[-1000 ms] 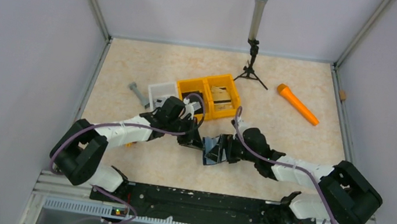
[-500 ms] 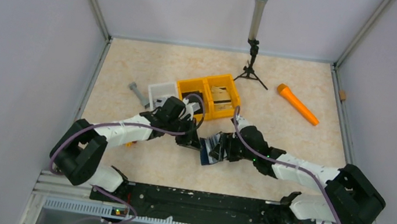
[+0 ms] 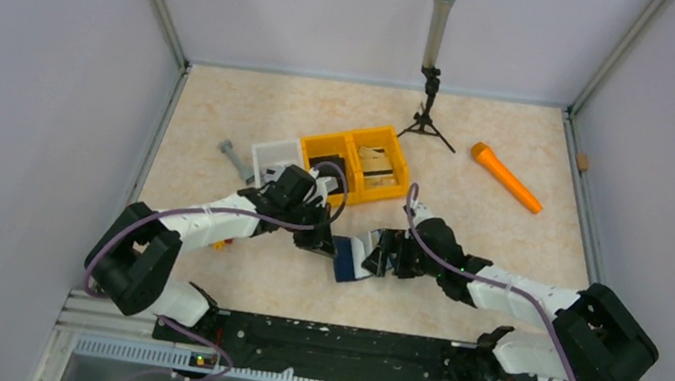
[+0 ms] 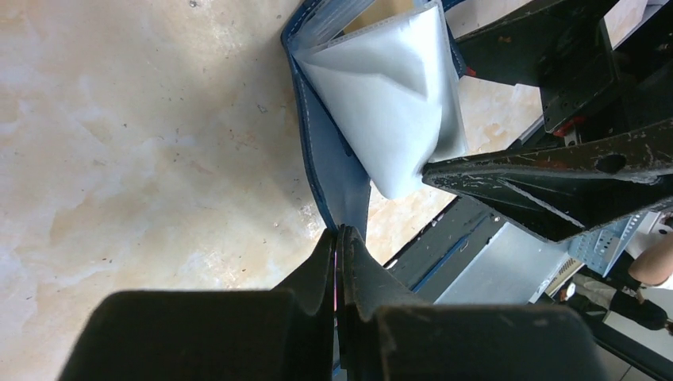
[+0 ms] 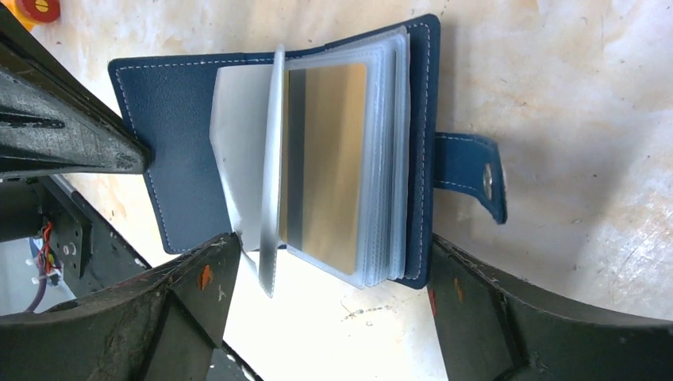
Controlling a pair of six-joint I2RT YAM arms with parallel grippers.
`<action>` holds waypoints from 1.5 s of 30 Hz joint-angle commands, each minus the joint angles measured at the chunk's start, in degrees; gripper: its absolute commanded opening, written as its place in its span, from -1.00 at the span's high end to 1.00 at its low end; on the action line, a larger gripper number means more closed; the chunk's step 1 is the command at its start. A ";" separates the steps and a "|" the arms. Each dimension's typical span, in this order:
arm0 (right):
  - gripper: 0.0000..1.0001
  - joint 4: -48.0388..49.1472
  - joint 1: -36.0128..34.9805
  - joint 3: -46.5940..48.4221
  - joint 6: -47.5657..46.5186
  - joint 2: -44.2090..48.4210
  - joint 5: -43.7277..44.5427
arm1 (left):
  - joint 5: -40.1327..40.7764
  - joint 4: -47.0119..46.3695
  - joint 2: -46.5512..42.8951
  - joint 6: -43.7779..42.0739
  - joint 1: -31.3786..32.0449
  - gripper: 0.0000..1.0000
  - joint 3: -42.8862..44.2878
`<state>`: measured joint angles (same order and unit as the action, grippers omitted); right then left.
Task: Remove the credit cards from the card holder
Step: Open the card holder at the center of the board.
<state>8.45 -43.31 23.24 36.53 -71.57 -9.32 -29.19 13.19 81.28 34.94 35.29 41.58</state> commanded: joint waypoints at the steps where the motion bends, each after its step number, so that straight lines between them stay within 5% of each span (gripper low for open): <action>1: -0.78 -1.27 0.33 2.17 -1.07 0.28 2.74 | 1.26 0.82 0.82 -2.04 -0.07 1.00 2.29; 9: -0.78 -11.00 0.34 5.44 -5.15 7.67 9.03 | 2.63 2.26 1.75 -3.29 -0.15 1.00 2.76; 15: -0.50 -12.79 0.24 7.17 -6.89 11.13 4.34 | 3.11 2.23 2.31 -3.74 -0.10 1.00 2.81; 25: 0.13 -4.63 -0.83 9.19 -4.76 1.28 -2.42 | 3.33 2.26 2.82 -4.15 -0.15 1.00 3.33; 30: 0.04 -0.54 -4.07 11.21 -4.08 -4.10 -5.12 | 1.15 -0.32 2.82 -3.82 -0.07 1.00 2.39; 35: -0.05 5.12 -5.79 11.15 -2.78 -6.54 -7.34 | 0.89 -2.33 2.02 -2.29 -0.13 0.54 1.13; 45: -0.25 16.10 -5.87 7.38 -0.13 -8.66 -14.91 | -0.31 -7.28 0.42 0.75 -1.70 0.10 -2.69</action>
<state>14.68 -48.64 31.55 34.37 -79.42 -18.87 -28.49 9.74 83.85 34.44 34.72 40.45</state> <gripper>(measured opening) 0.623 0.433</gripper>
